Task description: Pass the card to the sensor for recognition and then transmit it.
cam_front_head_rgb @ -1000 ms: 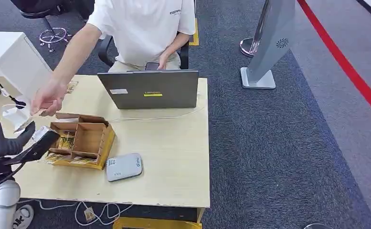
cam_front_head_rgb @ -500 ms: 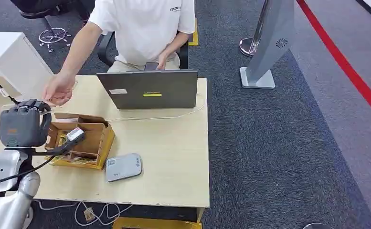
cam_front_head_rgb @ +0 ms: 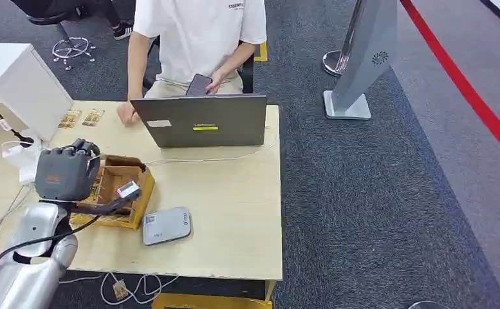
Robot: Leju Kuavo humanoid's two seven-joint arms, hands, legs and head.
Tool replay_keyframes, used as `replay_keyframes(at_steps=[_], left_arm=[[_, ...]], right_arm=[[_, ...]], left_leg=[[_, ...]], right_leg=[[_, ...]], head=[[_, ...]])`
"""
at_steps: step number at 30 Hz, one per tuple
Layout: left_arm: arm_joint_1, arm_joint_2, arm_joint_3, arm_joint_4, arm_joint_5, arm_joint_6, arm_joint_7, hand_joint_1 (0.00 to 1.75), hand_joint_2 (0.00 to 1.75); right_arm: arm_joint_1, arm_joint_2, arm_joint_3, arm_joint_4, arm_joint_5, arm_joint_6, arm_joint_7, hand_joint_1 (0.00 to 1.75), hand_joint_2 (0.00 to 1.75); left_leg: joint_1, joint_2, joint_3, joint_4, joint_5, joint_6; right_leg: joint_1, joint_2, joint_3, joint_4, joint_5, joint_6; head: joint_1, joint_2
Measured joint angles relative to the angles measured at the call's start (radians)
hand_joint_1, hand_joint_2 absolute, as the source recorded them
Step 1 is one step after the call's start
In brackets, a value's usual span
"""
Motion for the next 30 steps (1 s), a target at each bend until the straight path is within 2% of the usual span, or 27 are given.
replay_keyframes(at_steps=[9, 11, 16, 21, 27, 29, 30], left_arm=[[0.032, -0.022, -0.039, -0.043, -0.01, -0.006, 0.001, 1.75, 1.75], [0.061, -0.03, -0.062, -0.078, -0.029, -0.035, 0.001, 1.75, 1.75], [0.128, -0.046, -0.145, -0.152, -0.085, -0.092, 0.049, 1.75, 1.75], [0.133, -0.05, -0.196, -0.163, -0.039, -0.212, 0.074, 1.75, 1.75], [0.132, -0.049, -0.228, -0.15, -0.025, -0.279, 0.08, 1.75, 1.75], [0.127, -0.042, -0.248, -0.139, -0.021, -0.352, 0.094, 1.75, 1.75], [0.125, -0.035, -0.263, -0.129, -0.012, -0.411, 0.104, 1.75, 1.75]], right_arm=[[0.0, 0.0, 0.0, 0.0, 0.0, -0.002, 0.003, 0.0, 1.75], [0.0, 0.0, 0.0, 0.0, -0.004, -0.009, 0.011, 0.0, 1.75], [0.0, 0.0, 0.0, 0.001, -0.005, -0.018, 0.02, 0.0, 1.75], [0.0, 0.0, -0.003, 0.001, -0.005, -0.024, 0.018, 0.0, 1.75], [0.0, 0.0, -0.005, 0.004, -0.006, -0.03, 0.016, 0.0, 1.75], [0.0, 0.0, -0.008, 0.005, -0.007, -0.031, 0.016, 0.0, 1.75], [0.0, 0.001, -0.013, 0.005, -0.007, -0.031, 0.016, 0.0, 1.75]], left_leg=[[0.001, 0.0, 0.0, 0.0, 0.0, 0.0], [0.001, 0.0, 0.0, 0.0, 0.0, 0.0], [0.0, 0.0, 0.0, 0.0, 0.0, 0.0], [0.001, -0.001, 0.0, 0.0, 0.0, 0.0], [0.001, -0.001, 0.0, 0.0, 0.0, 0.0], [0.001, -0.001, 0.0, 0.0, 0.0, 0.0], [0.001, 0.0, 0.0, 0.0, 0.0, 0.0]], right_leg=[[0.001, 0.0, 0.0, 0.0, 0.0, 0.0], [0.001, 0.0, 0.0, 0.0, 0.0, 0.0], [0.001, 0.0, 0.0, 0.0, 0.0, 0.0], [0.001, -0.001, 0.0, 0.0, 0.0, 0.0], [0.001, -0.001, 0.0, 0.0, 0.0, 0.0], [0.001, -0.001, 0.0, 0.0, 0.0, 0.0], [0.001, -0.001, 0.0, 0.0, 0.0, 0.0]], head=[[0.0, 0.0], [0.0, 0.0], [0.0, 0.0], [0.0, 0.0], [0.0, 0.0], [0.0, 0.0], [0.0, 0.0]])
